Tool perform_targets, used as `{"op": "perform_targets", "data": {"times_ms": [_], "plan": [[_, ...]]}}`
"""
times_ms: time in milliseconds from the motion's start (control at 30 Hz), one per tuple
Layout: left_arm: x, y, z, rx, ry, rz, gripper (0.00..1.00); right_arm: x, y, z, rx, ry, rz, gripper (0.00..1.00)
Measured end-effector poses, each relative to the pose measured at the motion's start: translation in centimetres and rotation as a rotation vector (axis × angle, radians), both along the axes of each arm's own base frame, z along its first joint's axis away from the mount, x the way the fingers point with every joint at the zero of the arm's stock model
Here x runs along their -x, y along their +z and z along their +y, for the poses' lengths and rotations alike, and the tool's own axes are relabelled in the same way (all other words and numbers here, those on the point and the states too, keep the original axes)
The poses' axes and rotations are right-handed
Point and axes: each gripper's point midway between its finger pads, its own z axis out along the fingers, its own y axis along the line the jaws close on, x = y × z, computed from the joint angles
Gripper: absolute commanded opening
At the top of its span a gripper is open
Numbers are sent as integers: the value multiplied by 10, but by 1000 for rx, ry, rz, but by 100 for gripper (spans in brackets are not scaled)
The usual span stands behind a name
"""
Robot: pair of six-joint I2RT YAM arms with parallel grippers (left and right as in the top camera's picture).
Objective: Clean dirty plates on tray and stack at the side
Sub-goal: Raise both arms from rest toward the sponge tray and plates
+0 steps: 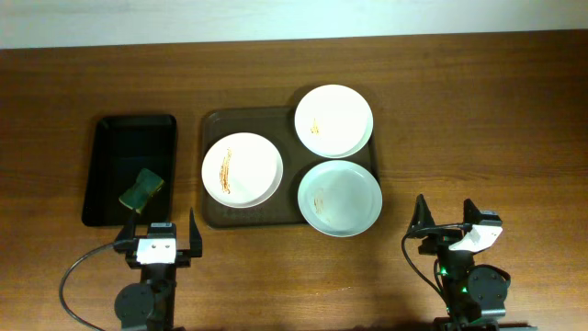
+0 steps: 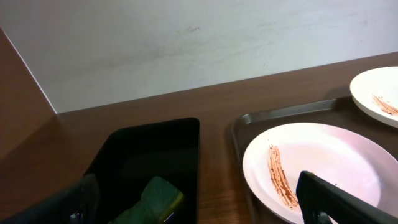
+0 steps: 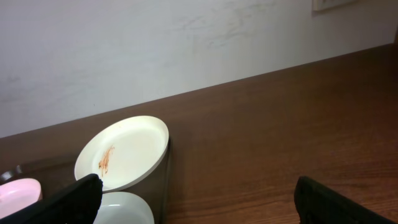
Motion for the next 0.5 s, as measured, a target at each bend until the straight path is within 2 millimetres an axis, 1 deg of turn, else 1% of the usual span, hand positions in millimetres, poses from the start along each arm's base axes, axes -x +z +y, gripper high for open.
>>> {"op": "perform_targets", "data": {"times_ms": [33, 167, 333, 500], "plan": [[0, 0, 0, 0, 0, 0, 99, 0, 0, 0, 0, 0, 0, 98], [2, 0, 18, -8, 105, 0, 99, 0, 0, 0, 0, 0, 0, 98], [3, 0, 23, -10, 132, 1, 99, 0, 0, 0, 0, 0, 0, 98], [3, 0, 23, -10, 133, 1, 99, 0, 0, 0, 0, 0, 0, 98]]}}
